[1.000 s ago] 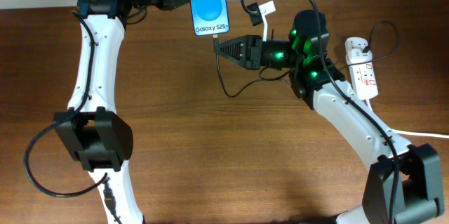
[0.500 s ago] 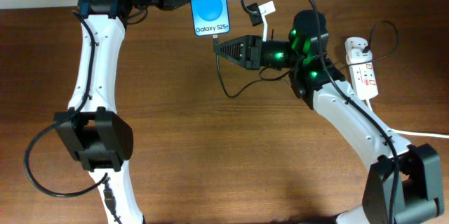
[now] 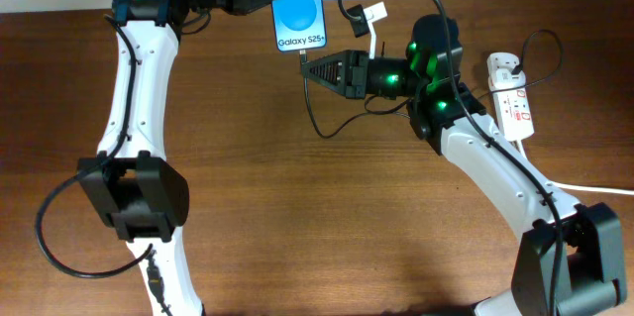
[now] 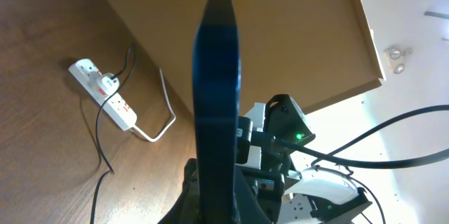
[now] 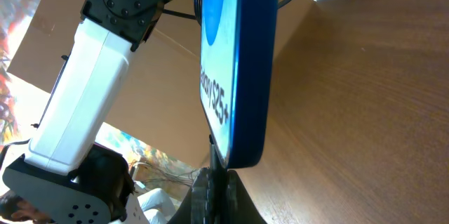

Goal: Plug charger to phone and switch on socket
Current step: 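Push the USB-C plug into the phone's bottom port with the right gripper, then lower the phone flat onto the table with the left gripper and release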

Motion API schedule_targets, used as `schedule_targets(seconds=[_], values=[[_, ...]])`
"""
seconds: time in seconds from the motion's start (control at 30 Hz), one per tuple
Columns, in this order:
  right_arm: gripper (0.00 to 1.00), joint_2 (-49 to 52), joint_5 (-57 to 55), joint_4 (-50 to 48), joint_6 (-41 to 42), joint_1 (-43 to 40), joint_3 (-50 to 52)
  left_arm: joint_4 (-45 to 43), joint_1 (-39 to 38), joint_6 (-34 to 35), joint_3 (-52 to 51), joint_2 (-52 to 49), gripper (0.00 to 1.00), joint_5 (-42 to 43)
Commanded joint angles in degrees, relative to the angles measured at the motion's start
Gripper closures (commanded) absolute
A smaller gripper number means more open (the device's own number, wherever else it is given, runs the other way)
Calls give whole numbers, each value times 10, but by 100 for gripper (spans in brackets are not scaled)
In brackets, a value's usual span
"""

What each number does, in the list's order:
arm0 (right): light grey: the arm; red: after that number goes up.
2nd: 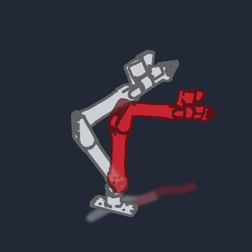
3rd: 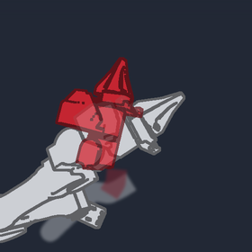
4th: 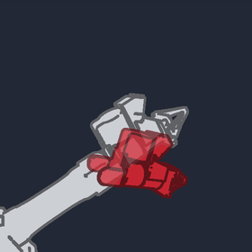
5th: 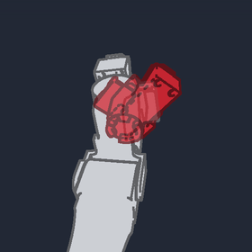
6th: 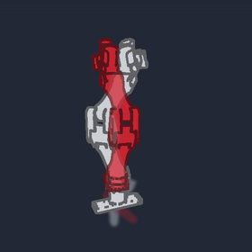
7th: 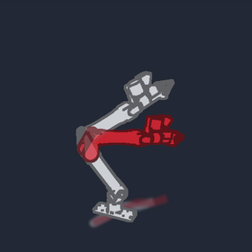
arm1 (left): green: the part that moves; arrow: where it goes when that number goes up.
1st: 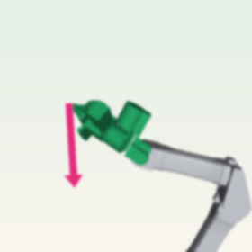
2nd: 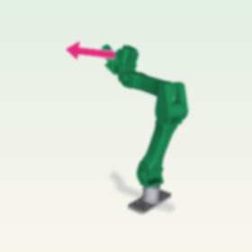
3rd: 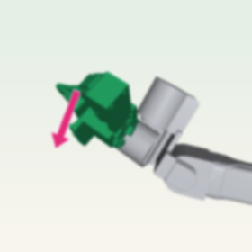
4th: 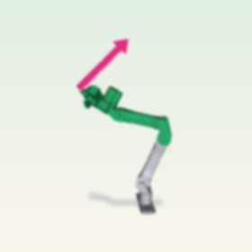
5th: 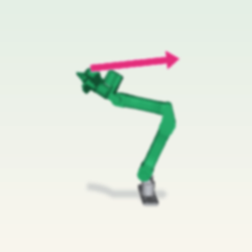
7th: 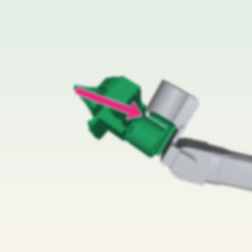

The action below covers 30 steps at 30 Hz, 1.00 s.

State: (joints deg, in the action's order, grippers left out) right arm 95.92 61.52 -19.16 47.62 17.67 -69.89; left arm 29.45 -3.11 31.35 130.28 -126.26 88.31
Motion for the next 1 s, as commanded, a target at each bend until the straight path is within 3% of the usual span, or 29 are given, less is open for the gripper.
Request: schedule_targets(seconds=[0.0,0.97], values=[[96,-9,-5,-2,-3,4,-9,-3,-4,5,8,-2,100,19],[96,-9,26,-23,24,-21,-19,-3,-9,-1,8,-2,100,19]])
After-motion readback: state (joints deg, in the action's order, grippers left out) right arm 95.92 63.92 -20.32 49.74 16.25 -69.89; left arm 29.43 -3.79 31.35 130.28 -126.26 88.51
